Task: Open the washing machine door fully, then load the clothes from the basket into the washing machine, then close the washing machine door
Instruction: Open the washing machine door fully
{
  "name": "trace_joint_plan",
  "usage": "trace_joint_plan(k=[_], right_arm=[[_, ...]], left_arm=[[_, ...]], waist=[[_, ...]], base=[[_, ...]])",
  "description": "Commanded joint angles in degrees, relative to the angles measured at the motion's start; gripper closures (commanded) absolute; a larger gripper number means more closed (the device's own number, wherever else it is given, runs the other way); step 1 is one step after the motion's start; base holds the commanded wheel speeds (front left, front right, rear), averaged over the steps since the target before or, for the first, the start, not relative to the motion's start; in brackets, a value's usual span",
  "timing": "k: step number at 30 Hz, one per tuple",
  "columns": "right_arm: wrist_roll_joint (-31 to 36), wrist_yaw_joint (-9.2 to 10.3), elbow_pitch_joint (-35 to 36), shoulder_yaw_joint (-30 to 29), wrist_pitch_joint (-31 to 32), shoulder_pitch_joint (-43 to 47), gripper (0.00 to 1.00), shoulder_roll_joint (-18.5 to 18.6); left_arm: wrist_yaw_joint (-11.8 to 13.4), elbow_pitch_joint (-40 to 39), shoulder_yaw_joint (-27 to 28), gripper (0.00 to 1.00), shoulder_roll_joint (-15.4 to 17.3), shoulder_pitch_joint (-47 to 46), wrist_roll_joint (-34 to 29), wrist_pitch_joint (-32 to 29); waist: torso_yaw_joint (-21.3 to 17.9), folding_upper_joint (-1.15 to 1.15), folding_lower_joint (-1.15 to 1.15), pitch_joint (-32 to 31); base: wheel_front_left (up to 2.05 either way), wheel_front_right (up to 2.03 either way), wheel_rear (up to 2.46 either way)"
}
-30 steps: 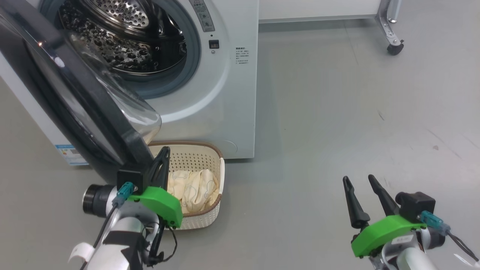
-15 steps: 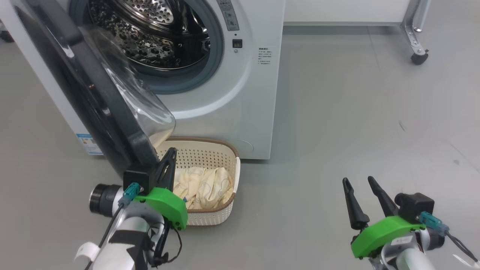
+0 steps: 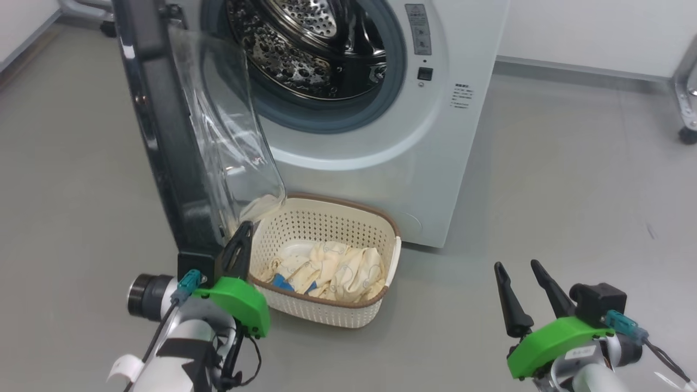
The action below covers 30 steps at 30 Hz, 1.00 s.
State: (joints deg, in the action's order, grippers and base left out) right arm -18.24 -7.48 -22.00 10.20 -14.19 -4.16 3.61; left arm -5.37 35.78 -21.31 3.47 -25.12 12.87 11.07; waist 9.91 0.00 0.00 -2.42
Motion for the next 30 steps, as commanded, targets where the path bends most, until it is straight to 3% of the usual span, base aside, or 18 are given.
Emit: trace_joint_plan(k=[1, 12, 30], right_arm=[[-0.40, -0.01, 1.51, 1.33, -0.46, -1.79, 0.00, 0.08], [-1.07, -0.01, 1.23, 2.68, -0.53, -1.62, 0.00, -0.29], [-0.04, -0.01, 2.37, 3.60, 0.81, -3.23, 0.00, 0.35]], left_arm=[[1.03, -1.25, 2.53, 1.00, 2.25, -2.22, 0.61, 0.38], [2.12, -2.08, 3.45, 1.00, 4.14, -1.24, 1.89, 0.30], [4.34, -4.31, 8.05, 1.00, 7.87, -0.99, 5.38, 1.40]], waist=[[2.65, 0.00, 0.00, -0.56], [8.83, 0.00, 0.00, -0.40], [12.40, 0.00, 0.00, 4.95]], base=[[0.00, 0.00, 0.00], [0.00, 0.00, 0.00], [0.00, 0.00, 0.00]])
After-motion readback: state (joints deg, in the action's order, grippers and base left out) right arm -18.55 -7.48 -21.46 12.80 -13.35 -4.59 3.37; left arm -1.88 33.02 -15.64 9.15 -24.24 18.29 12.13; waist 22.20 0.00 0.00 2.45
